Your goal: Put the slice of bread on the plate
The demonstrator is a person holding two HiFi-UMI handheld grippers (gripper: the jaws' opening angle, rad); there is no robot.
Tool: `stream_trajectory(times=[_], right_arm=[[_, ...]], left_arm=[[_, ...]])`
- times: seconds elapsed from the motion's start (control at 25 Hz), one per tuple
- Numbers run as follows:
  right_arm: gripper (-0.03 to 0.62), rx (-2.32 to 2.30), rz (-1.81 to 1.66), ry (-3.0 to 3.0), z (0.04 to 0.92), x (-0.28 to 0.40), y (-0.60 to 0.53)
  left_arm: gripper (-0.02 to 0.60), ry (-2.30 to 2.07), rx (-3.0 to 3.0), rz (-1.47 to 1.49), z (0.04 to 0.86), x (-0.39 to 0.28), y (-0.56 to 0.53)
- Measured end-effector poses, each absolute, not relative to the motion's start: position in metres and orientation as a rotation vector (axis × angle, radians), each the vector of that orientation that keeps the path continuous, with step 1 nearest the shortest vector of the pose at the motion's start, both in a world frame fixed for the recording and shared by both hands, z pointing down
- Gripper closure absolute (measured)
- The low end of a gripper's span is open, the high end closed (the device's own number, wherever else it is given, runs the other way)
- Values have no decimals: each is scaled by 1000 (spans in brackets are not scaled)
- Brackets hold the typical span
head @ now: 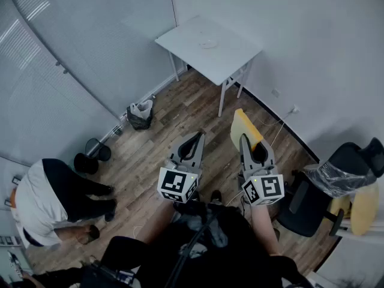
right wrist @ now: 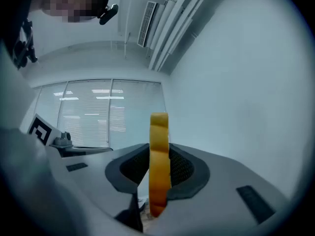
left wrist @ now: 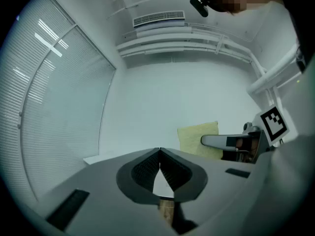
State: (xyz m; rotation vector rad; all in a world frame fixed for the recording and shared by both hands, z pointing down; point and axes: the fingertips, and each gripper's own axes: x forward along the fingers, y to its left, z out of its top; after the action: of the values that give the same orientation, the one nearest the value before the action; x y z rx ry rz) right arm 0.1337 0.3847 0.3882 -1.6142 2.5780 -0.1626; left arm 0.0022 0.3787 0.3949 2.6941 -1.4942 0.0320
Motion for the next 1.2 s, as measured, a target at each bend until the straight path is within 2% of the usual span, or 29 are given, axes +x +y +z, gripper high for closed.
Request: stream_trajectory(times=[0.8, 1.2], right_arm=[[499, -1607, -223, 2544, 397, 144, 388], [499, -1634, -255, 2532, 396, 119, 380]], left_arm=[[577, -1456, 2707, 54, 398, 9, 378], [577, -1434, 2686, 43, 403, -37, 377]])
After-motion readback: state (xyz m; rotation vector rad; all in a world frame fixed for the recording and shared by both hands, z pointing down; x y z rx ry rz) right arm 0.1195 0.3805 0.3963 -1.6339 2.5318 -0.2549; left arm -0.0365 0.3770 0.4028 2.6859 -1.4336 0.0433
